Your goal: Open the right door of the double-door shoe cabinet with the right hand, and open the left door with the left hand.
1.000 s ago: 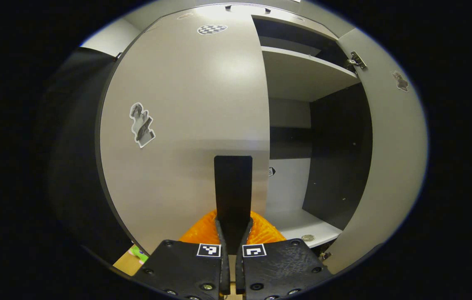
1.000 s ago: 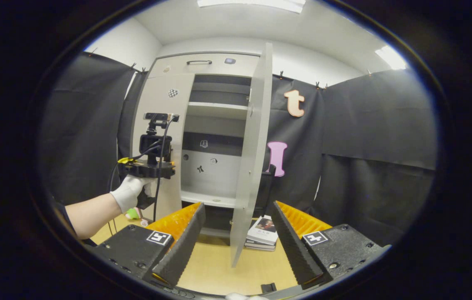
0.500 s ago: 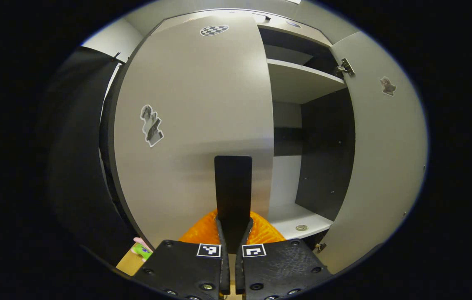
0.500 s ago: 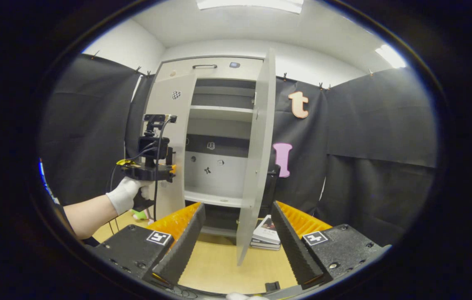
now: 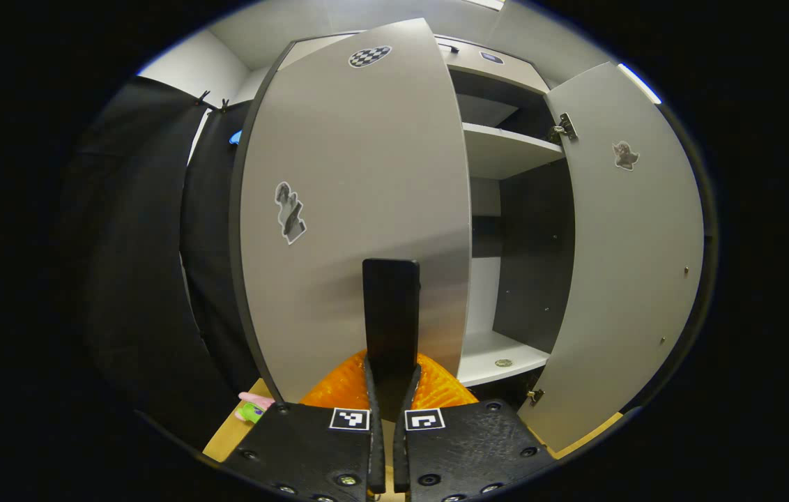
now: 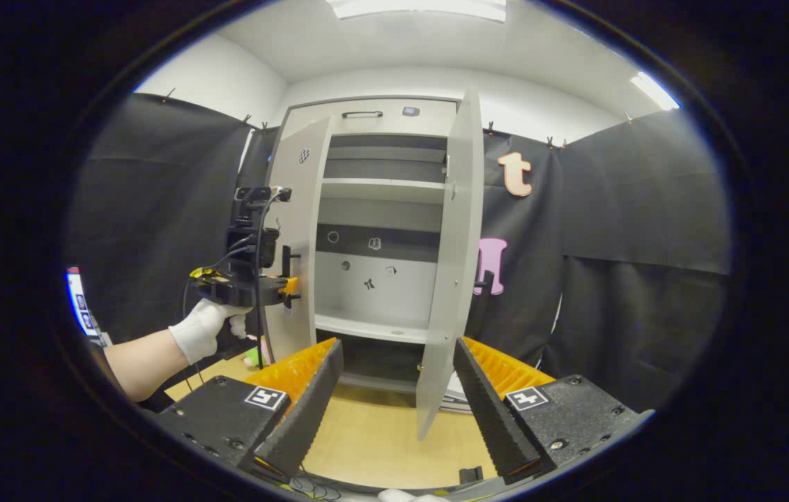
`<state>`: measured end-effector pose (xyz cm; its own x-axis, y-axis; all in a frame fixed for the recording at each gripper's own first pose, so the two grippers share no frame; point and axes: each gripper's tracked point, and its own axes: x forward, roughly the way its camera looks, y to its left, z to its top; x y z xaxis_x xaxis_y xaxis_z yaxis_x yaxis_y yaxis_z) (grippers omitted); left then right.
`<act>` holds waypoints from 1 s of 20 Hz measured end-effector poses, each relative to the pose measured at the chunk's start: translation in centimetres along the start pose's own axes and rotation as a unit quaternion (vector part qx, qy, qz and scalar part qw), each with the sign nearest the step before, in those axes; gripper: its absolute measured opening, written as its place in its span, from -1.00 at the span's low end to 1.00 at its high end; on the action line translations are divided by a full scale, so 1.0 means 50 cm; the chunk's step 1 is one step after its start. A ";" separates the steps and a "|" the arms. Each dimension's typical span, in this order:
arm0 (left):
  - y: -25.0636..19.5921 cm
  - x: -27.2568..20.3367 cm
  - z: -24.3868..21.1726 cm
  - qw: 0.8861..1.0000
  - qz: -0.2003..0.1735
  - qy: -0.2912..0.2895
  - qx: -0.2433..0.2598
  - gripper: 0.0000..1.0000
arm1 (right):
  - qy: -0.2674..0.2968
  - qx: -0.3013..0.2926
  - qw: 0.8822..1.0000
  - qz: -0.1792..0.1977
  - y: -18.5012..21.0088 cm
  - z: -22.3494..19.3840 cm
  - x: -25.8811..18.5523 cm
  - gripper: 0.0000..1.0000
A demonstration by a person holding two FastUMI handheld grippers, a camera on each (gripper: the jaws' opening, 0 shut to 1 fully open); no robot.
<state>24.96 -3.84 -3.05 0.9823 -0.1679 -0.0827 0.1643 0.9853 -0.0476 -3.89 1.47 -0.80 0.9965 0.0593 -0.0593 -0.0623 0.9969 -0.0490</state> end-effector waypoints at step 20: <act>0.158 -0.128 -0.019 0.999 0.034 -0.005 0.012 -0.94 | -0.004 0.010 0.998 0.055 0.089 -0.008 -0.006 0.99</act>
<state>19.89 4.97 -3.83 0.9920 -0.1010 -0.0759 0.0999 0.9948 -0.0186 -4.47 5.88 -1.40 0.9841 0.1691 -0.0545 -0.1706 0.9851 -0.0222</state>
